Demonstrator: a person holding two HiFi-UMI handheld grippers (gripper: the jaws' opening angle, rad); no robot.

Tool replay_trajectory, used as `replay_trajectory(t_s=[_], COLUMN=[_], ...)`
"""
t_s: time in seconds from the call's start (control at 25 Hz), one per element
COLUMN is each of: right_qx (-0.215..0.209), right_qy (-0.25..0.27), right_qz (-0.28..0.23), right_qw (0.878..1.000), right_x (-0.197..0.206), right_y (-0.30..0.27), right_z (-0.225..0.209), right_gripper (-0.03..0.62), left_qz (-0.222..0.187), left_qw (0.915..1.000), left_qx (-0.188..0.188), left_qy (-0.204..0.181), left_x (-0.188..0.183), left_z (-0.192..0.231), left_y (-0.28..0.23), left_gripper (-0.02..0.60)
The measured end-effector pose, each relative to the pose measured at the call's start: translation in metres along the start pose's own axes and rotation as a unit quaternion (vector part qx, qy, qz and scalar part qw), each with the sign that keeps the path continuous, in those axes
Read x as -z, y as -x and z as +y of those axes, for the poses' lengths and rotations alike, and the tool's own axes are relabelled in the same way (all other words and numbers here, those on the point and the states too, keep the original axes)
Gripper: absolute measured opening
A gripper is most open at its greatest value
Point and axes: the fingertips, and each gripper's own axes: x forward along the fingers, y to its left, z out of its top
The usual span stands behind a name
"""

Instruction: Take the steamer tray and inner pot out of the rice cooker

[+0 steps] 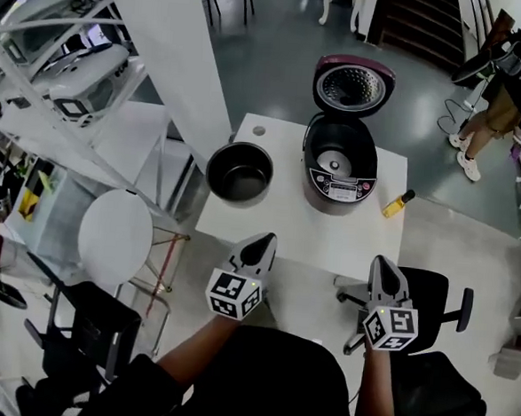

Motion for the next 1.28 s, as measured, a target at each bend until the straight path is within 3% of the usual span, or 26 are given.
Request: replay_trajectory(t_s=[0.16,0.36,0.56,0.72,1.0,1.28], right_qx=[-0.012,0.012,0.030,0.041,0.020,0.018], right_qy=[-0.003,-0.003,0.013,0.025,0.016,0.039], right_qz=[0.005,-0.008,-0.011,-0.004,-0.017,-0.024], right_qw=[1.000,1.000,0.999,0.999,1.000,0.999], right_x=[0.024,0.027,0.025,0.031,0.029,0.028], right_y=[0.059,0.108,0.143,0.152,0.153,0.159], right_z=[-0.016,-0.038,-0.049,-0.048,-0.017,0.000], right_gripper=[0.000,0.000,0.000,0.000,0.000,0.000], left_qz=[0.001,-0.012,-0.030,-0.048,-0.065,-0.068], left_qw=[0.9998,0.9993,0.9967,0.9958,0.9942,0.9932], left_qx=[-0.021,-0.027,-0.019,-0.025,-0.049,-0.042], left_qy=[-0.005,-0.025,-0.073,-0.074,-0.071,-0.084], left_x=[0.022,0.029,0.024,0.017,0.010,0.013], left_z=[-0.052,-0.098,-0.124,-0.124,-0.101,-0.102], left_y=[0.039,0.069,0.081,0.097,0.134,0.148], left_gripper=[0.005,0.005,0.005,0.005,0.005,0.005])
